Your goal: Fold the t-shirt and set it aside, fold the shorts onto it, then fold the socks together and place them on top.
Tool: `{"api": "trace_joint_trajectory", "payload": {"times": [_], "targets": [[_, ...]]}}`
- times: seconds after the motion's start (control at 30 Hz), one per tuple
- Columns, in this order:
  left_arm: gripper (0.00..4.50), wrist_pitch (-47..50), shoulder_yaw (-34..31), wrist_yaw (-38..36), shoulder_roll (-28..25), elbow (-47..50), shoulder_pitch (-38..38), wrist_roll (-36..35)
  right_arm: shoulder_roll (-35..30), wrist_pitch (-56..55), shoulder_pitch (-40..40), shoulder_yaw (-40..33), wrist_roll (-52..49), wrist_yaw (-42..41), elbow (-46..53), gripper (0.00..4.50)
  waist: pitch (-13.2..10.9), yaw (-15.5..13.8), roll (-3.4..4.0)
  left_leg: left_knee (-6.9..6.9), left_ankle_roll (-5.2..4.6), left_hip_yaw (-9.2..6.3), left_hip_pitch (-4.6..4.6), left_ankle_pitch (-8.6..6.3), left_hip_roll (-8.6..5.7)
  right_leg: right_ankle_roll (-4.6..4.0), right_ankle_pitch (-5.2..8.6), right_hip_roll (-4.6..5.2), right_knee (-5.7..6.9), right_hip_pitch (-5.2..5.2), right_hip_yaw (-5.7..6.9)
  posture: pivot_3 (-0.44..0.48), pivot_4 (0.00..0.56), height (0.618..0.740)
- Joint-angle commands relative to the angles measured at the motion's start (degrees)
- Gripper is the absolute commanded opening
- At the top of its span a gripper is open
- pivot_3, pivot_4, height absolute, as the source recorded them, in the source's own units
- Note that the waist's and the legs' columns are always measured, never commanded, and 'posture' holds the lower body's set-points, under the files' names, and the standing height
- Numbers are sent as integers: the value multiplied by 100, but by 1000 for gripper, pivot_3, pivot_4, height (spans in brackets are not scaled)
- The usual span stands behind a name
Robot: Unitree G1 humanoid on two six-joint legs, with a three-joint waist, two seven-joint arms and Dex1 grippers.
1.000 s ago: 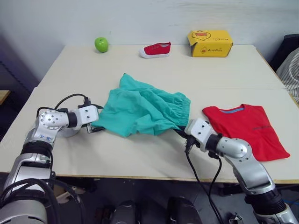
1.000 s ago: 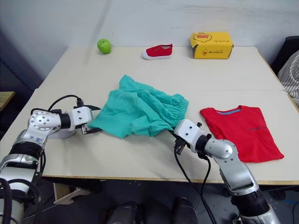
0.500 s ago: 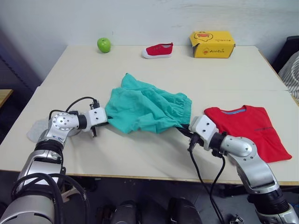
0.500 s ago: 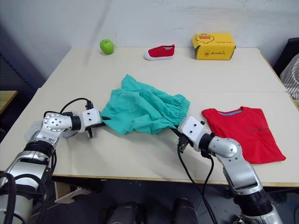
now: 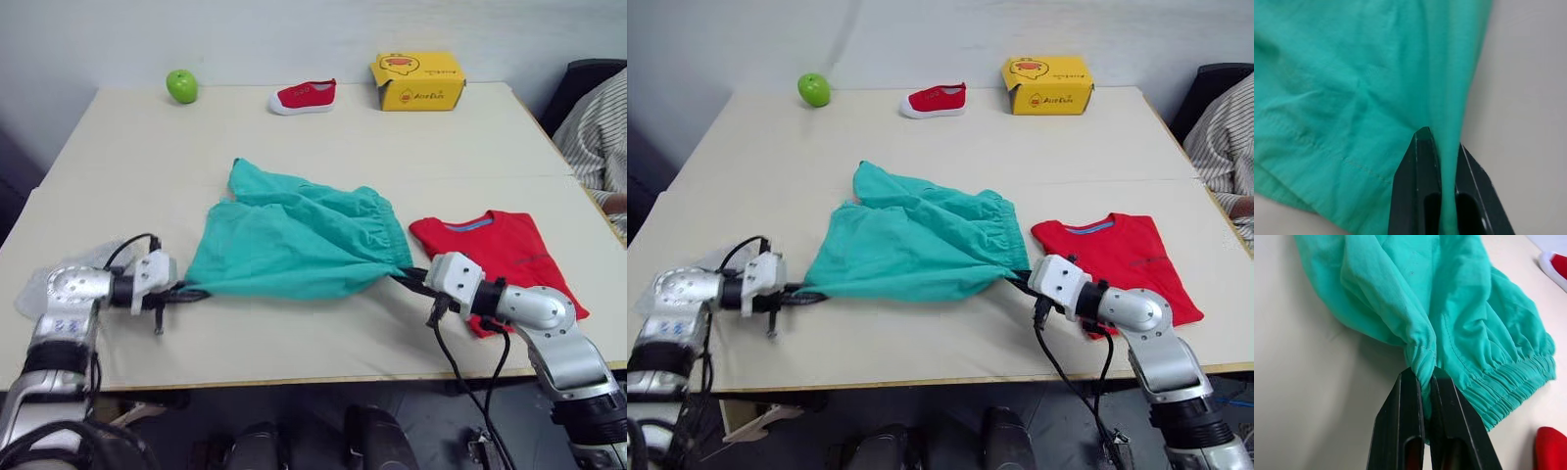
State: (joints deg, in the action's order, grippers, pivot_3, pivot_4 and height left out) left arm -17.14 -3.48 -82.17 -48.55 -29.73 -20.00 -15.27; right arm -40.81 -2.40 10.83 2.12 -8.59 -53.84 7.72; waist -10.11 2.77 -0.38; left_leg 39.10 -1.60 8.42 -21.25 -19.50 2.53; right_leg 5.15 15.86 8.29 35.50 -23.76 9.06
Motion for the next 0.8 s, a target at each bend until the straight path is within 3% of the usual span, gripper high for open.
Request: {"api": "trace_joint_trajectory", "payload": {"times": [0.03, 0.23, 0.37, 0.43, 0.53, 0.57, 0.67, 0.8], "targets": [[64, 731, -497, 49, -285, 1543, 825, -691, -83, -648, 17, -39, -171, -394, -207, 0, -15, 9, -1, 0, 0, 0, 0, 0, 3, 0, 0, 1, -5, 1, -3, 0, 150, 740], [64, 2502, -1305, 84, -864, 3750, 2873, -1624, -312, -1509, -307, -22, -427, -1221, -613, 0, -28, -56, -2, 0, 12, -3, 6, -3, 16, 1, 0, 13, -11, 6, -9, 0, 150, 740], [64, 3762, -1737, -108, -1493, 4374, 3890, -1906, -732, -913, -738, 42, -1143, -2069, -172, 0, -38, -131, 10, 0, 20, -7, 7, -3, 23, -8, 5, 3, -38, 7, -6, 0, 150, 740], [64, 4213, -1683, -177, -1714, 4329, 3823, -2046, -994, -467, -678, 104, -1318, -2381, -20, 0, -45, -146, 23, 0, 16, -8, 8, -7, 20, -7, 4, 5, -37, 6, -5, 0, 150, 740], [64, 4155, -1367, 248, -1417, 3837, 2554, -2007, -1015, -112, 19, 154, -1375, -2492, -190, 0, -54, -174, 34, 1, -1, -9, 14, -11, 17, -9, -1, 15, -35, 7, -6, 0, 150, 740], [64, 3962, -1224, 477, -1210, 3462, 1794, -1846, -821, -178, 516, 123, -1327, -2359, -447, 0, -58, -178, 33, 1, -2, -8, 6, -12, 19, -16, -5, 15, -36, -1, -6, 0, 150, 740], [64, 1836, -885, 1683, -499, 1754, -600, -492, -82, -673, 2261, -46, -583, -1052, -1668, 0, -78, -191, 18, 1, 33, -8, 9, 30, 25, -36, -24, 2, -26, -2, 0, 0, 150, 740], [64, 29, -703, 3786, -337, -827, -3407, 907, 551, -1720, 4265, -238, 22, 131, -3351, 0, -78, -144, 1, -2, 60, 13, -73, 75, -2, -50, -39, -28, 31, -95, 1, 0, 150, 740]]}}
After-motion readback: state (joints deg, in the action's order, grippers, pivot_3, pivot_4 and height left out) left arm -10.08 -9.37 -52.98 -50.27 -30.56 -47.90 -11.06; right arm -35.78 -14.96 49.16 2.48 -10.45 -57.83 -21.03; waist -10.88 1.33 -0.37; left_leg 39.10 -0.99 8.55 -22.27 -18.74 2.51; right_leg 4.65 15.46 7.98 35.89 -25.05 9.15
